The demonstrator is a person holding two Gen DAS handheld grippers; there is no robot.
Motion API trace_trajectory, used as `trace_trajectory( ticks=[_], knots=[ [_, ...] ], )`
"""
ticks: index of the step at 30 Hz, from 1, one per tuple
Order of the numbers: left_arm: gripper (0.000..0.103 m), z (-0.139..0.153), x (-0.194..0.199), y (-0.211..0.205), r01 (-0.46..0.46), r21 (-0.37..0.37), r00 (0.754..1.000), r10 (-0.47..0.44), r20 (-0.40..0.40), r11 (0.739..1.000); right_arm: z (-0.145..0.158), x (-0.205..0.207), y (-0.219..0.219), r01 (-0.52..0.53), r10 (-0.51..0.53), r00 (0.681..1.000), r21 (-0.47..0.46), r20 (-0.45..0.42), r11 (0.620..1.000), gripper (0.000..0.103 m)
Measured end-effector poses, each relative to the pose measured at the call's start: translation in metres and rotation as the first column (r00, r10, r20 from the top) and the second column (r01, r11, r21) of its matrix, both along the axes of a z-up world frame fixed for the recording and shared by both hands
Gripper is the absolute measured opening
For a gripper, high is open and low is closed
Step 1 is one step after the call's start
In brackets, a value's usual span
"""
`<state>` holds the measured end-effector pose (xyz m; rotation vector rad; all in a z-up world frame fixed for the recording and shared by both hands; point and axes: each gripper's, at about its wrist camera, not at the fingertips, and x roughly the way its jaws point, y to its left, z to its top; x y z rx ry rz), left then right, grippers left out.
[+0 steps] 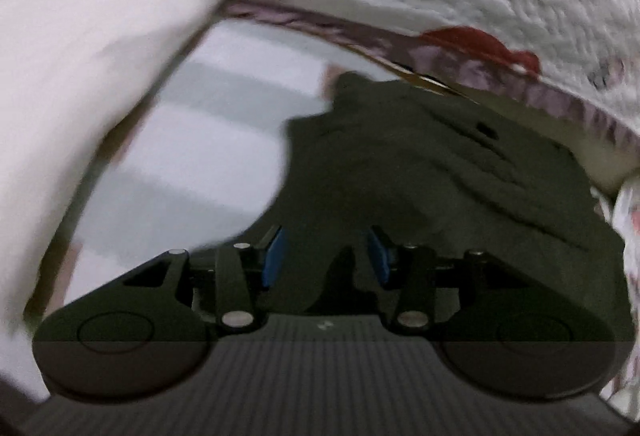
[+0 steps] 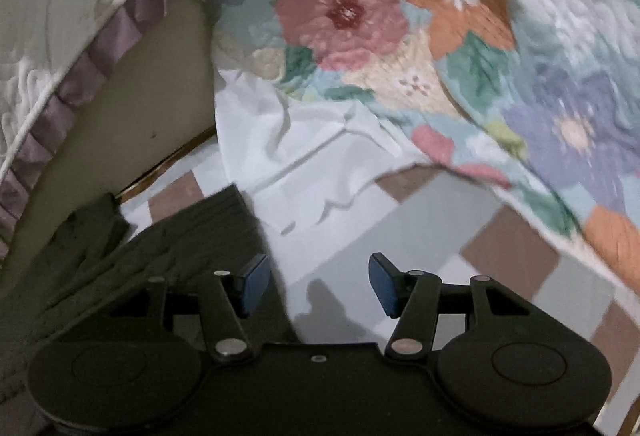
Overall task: Fold clothes
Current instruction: 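Release the sweater from both grippers and smooth it flat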
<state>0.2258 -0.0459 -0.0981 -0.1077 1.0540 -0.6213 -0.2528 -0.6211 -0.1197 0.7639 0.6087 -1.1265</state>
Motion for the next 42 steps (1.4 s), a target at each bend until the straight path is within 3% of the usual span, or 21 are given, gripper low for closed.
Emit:
trace_trajectory(
  ticks=[4,7,11,13,16,21,23,28,31,35,39,42],
  knots=[
    [0.045,-0.011,0.001,0.032,-0.044,-0.015,0.997,0.043,-0.059,0.999,0.003,0.015,0.014,-0.068,0.067,0.994,-0.006,-0.083,0.998,0.06],
    [0.045,-0.015,0.002,0.037,-0.057,0.002,0.995,0.057,-0.078,0.998,0.012,0.036,0.005,-0.099,0.089,0.987,-0.067,-0.132,0.993,0.06],
    [0.045,-0.004,-0.021,0.041,-0.036,-0.063,0.995,0.03,-0.1,0.997,0.034,0.046,0.028,-0.004,0.011,0.999,-0.142,0.051,0.99,0.061],
    [0.046,0.01,-0.041,0.041,-0.007,-0.078,0.998,0.002,-0.068,0.997,0.033,0.051,0.066,-0.053,0.076,0.988,-0.175,0.131,0.983,0.062],
    [0.051,0.027,-0.068,0.038,0.043,-0.073,0.999,-0.045,-0.025,0.996,0.014,0.061,0.113,-0.184,0.198,0.979,-0.217,0.048,0.959,0.062],
    [0.052,0.034,-0.102,0.03,0.126,-0.031,0.991,-0.127,-0.035,0.992,-0.019,0.038,0.152,-0.25,0.242,0.968,-0.243,-0.063,0.937,0.062],
    [0.055,0.029,-0.118,0.032,0.123,-0.016,0.991,-0.123,-0.057,0.992,-0.025,0.017,0.165,-0.194,0.195,0.98,-0.288,-0.026,0.938,0.062],
    [0.055,0.021,-0.144,0.036,0.174,-0.008,0.981,-0.174,-0.091,0.985,-0.035,-0.023,0.178,-0.12,0.128,0.992,-0.268,0.015,0.956,0.062],
    [0.054,0.026,-0.151,0.041,0.148,-0.015,0.987,-0.148,-0.057,0.989,-0.043,-0.038,0.198,-0.126,0.136,0.99,-0.244,0.025,0.962,0.062],
    [0.054,0.032,-0.154,0.056,0.084,-0.082,0.995,-0.088,-0.049,0.993,-0.057,-0.055,0.228,-0.135,0.143,0.989,-0.195,0.028,0.971,0.062],
    [0.054,0.044,-0.152,0.063,0.059,-0.092,0.997,-0.064,-0.053,0.994,-0.055,-0.07,0.264,-0.147,0.147,0.989,-0.177,-0.015,0.973,0.062],
    [0.055,0.052,-0.153,0.07,0.052,-0.101,0.994,-0.061,-0.086,0.994,-0.054,-0.087,0.313,-0.235,0.222,0.971,-0.165,-0.094,0.958,0.062]
  ],
)
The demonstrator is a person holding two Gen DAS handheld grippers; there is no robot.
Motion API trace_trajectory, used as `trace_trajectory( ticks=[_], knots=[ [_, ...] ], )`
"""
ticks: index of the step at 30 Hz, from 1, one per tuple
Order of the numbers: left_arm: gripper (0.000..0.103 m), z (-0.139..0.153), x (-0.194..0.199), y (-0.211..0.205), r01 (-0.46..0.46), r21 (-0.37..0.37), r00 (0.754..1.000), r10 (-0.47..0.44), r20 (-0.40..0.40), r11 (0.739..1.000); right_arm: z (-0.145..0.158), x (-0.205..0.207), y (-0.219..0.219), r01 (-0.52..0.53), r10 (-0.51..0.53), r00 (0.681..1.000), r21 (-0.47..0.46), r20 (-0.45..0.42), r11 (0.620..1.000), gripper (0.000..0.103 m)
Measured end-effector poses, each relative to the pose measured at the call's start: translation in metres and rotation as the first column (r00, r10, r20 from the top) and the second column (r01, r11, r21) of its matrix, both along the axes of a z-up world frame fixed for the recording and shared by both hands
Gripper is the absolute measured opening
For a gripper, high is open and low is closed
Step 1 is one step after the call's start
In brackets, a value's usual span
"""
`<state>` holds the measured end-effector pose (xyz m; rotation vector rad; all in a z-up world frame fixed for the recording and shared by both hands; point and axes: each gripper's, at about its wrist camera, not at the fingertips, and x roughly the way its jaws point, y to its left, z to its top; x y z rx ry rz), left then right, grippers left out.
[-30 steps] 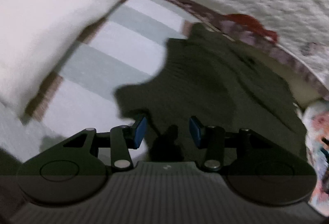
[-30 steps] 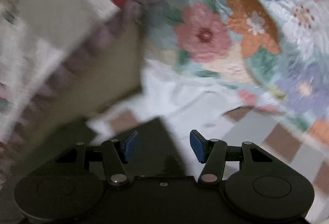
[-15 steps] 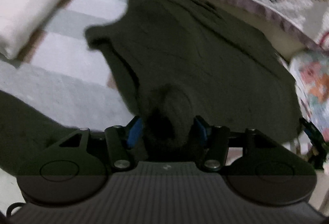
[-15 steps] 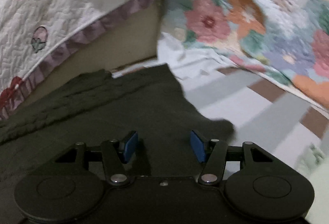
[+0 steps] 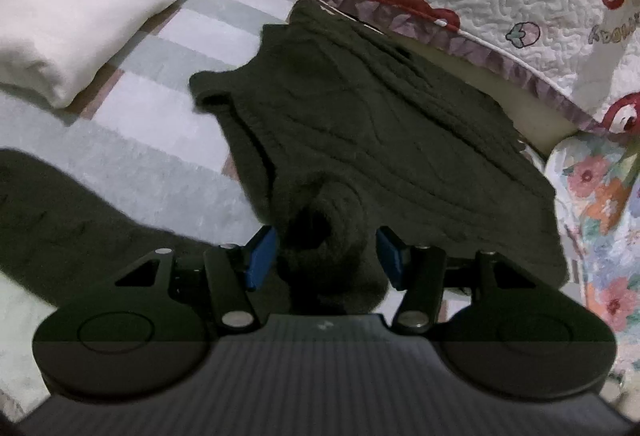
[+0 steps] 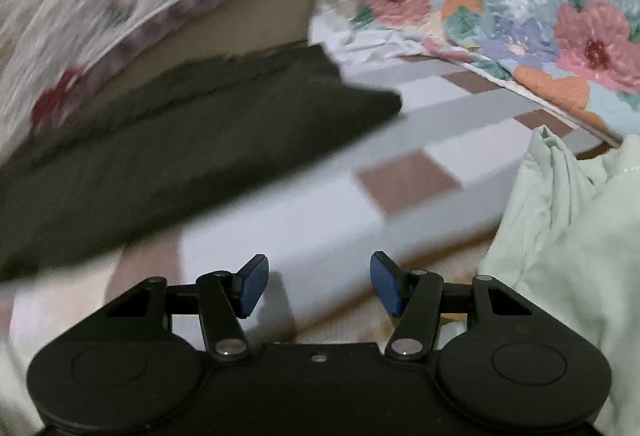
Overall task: Fold clothes
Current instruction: 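Release the sweater from both grippers and smooth it flat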
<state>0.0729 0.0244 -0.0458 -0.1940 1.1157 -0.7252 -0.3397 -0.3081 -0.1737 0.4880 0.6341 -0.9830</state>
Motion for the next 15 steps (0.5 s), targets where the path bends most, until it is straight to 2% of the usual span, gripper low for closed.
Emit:
trace_trajectory(
  ticks=[2,5,7,9,12,15],
  knots=[
    [0.055,-0.004,-0.002,0.002,0.023,0.007,1.0,-0.023,0.008,1.0,-0.002,-0.021,0.031,-0.04,0.041,0.999,0.004,-0.021,0.999,0.065],
    [0.055,-0.016,0.0,0.0,0.042,0.052,0.998,-0.045,0.051,0.998,0.003,-0.055,0.024,0.088,-0.094,0.991,0.064,0.093,0.994,0.065],
    [0.055,-0.021,0.003,-0.002,0.04,0.079,0.997,-0.046,0.065,0.996,0.003,-0.052,0.014,0.102,-0.108,0.99,0.064,0.09,0.993,0.065],
    [0.055,-0.018,0.008,-0.003,0.035,0.053,0.995,-0.04,0.095,0.998,0.005,-0.041,0.002,0.074,-0.079,0.994,0.066,0.076,0.995,0.066],
    [0.056,-0.013,0.004,-0.003,0.047,0.019,0.988,-0.049,0.149,0.999,0.019,-0.025,-0.028,-0.002,-0.006,0.989,0.054,0.148,0.999,0.066],
    [0.059,-0.015,-0.003,-0.011,0.099,-0.003,0.983,-0.097,0.153,0.995,0.033,-0.017,-0.076,0.0,-0.025,0.973,0.111,0.23,0.994,0.066]
  ],
)
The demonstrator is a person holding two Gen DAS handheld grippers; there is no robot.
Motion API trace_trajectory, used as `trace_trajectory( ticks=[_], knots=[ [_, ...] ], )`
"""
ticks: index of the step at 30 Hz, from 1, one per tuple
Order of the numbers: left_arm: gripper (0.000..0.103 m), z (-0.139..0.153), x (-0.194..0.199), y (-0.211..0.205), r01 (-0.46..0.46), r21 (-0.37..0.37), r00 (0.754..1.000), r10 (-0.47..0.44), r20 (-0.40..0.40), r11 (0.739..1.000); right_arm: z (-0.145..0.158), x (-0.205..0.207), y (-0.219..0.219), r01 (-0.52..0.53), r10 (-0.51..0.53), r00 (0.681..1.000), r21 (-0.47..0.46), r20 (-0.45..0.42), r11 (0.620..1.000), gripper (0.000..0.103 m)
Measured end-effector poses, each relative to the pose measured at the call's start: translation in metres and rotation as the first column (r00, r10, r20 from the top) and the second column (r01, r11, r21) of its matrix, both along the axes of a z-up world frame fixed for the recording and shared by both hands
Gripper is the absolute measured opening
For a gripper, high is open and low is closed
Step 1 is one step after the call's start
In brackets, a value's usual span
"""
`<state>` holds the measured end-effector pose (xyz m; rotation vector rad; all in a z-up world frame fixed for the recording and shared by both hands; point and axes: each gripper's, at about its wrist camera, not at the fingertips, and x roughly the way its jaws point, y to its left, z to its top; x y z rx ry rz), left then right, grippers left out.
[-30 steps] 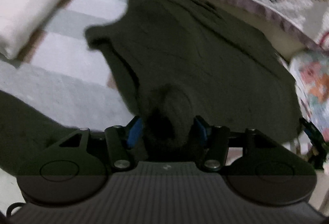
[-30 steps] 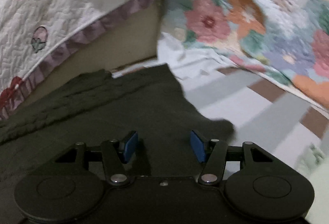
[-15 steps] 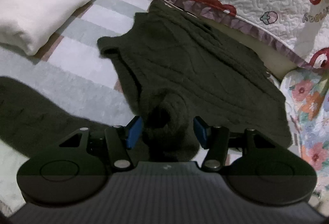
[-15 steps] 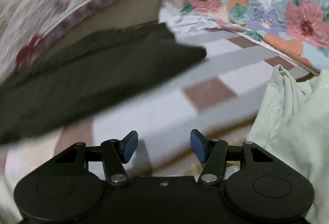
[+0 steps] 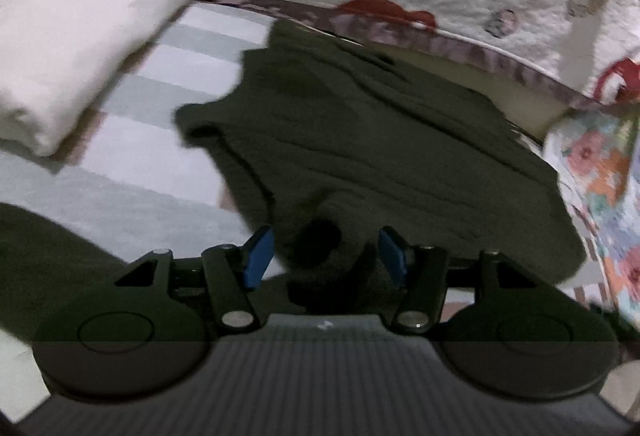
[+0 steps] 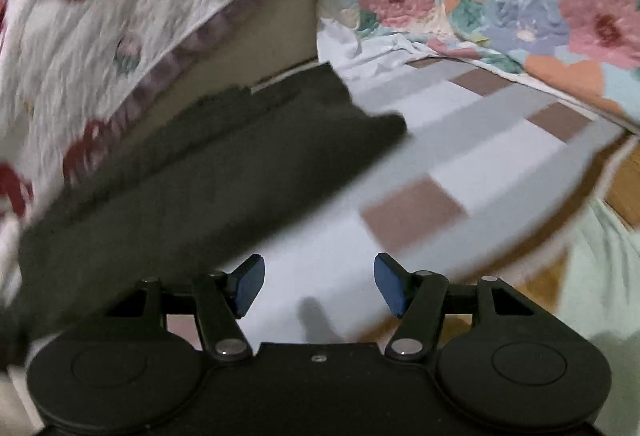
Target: Fold clothes
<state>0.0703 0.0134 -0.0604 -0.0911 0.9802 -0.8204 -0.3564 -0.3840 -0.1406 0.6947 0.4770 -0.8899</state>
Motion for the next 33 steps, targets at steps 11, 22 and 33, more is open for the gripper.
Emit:
trace_trajectory(
  ticks=[11,22,33],
  knots=[
    [0.068,-0.011,-0.036,-0.051,0.155,0.199,0.985,-0.166,0.042,0.968,-0.015,-0.01,-0.088,0.005,-0.028,0.99,0.163,0.138,0.987,0.056],
    [0.073,-0.026,-0.018,-0.099,0.144,0.297,0.984,-0.167,0.054,0.944,-0.038,0.013,-0.124,0.088,-0.137,0.964,0.213,0.226,0.973,0.067],
    [0.011,0.043,-0.03,-0.06,-0.009,0.121,0.954,-0.028,0.299,0.993,0.026,0.017,-0.117,-0.013,0.039,0.958,-0.091,0.286,0.996,0.008]
  ],
)
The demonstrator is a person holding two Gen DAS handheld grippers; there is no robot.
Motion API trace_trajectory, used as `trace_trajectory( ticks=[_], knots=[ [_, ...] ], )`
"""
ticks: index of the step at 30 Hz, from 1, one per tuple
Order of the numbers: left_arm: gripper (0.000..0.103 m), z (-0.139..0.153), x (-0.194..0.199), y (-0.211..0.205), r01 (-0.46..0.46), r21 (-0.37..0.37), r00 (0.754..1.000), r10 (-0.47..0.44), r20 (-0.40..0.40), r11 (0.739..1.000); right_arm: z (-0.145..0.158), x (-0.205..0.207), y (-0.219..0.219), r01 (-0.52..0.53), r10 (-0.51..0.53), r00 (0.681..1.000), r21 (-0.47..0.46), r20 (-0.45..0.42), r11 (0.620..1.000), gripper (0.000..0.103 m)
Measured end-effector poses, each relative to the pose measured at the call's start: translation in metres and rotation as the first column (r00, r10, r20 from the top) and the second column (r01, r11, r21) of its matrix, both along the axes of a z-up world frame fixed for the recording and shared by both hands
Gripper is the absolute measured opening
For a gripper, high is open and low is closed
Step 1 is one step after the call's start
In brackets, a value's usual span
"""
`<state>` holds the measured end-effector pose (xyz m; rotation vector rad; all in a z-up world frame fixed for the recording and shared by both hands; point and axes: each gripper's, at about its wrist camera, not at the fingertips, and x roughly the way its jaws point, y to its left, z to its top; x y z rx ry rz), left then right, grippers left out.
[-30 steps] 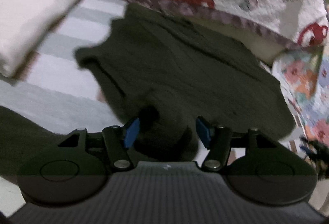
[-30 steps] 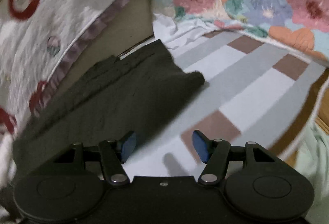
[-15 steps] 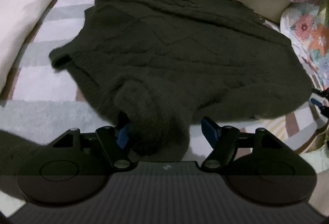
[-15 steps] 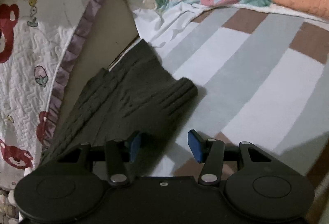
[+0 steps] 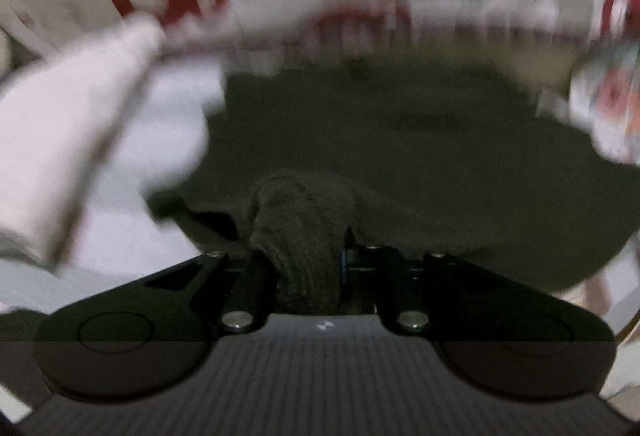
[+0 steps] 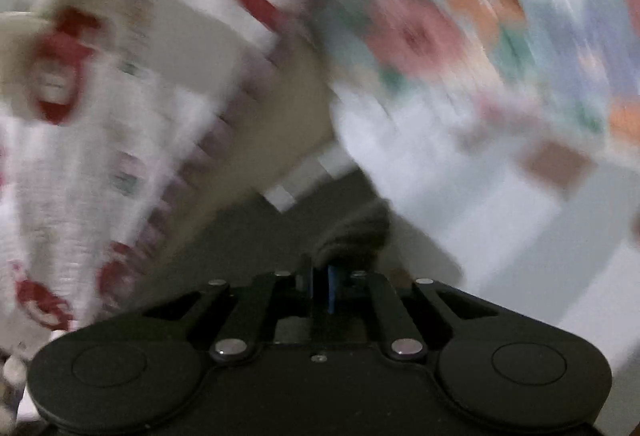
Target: Fold clothes
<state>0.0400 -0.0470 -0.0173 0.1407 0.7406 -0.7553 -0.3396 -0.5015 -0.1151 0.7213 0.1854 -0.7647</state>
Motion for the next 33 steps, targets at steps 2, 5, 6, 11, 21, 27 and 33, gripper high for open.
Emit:
trace_trajectory(
  ticks=[2,5,6,11,21,27,33],
  knots=[
    [0.011,0.02,-0.012,0.034,-0.039,-0.1,0.999,0.04,0.002,0.994,0.018,-0.016,0.019,0.024,-0.025,1.0,-0.063,-0.011,0.998,0.007],
    [0.011,-0.003,-0.02,0.053,-0.072,-0.064,0.994,0.066,-0.091,0.995,-0.002,-0.027,0.035,0.038,-0.04,0.987,-0.02,-0.153,0.999,0.007],
    [0.011,-0.016,-0.021,0.054,-0.072,-0.025,0.99,0.068,-0.12,0.997,-0.013,-0.028,0.035,0.039,-0.033,0.982,0.027,-0.185,0.999,0.008],
    [0.011,-0.047,-0.015,0.053,-0.087,-0.001,0.97,0.084,-0.228,0.996,-0.039,-0.036,0.034,0.093,-0.055,0.981,0.202,-0.187,0.975,0.02],
    [0.012,-0.045,-0.007,0.047,-0.062,0.04,0.975,0.069,-0.209,0.997,-0.038,-0.005,0.037,0.035,-0.013,0.994,0.212,-0.105,0.977,0.011],
    [0.012,-0.023,-0.006,0.053,-0.029,-0.016,0.978,0.025,-0.207,0.999,0.046,0.007,0.055,-0.103,0.09,0.993,-0.179,-0.079,0.978,0.006],
    [0.013,-0.051,-0.008,0.053,-0.047,0.033,0.951,0.055,-0.303,0.998,-0.016,-0.012,0.043,0.015,-0.009,0.948,0.015,-0.318,1.0,0.006]
  ],
)
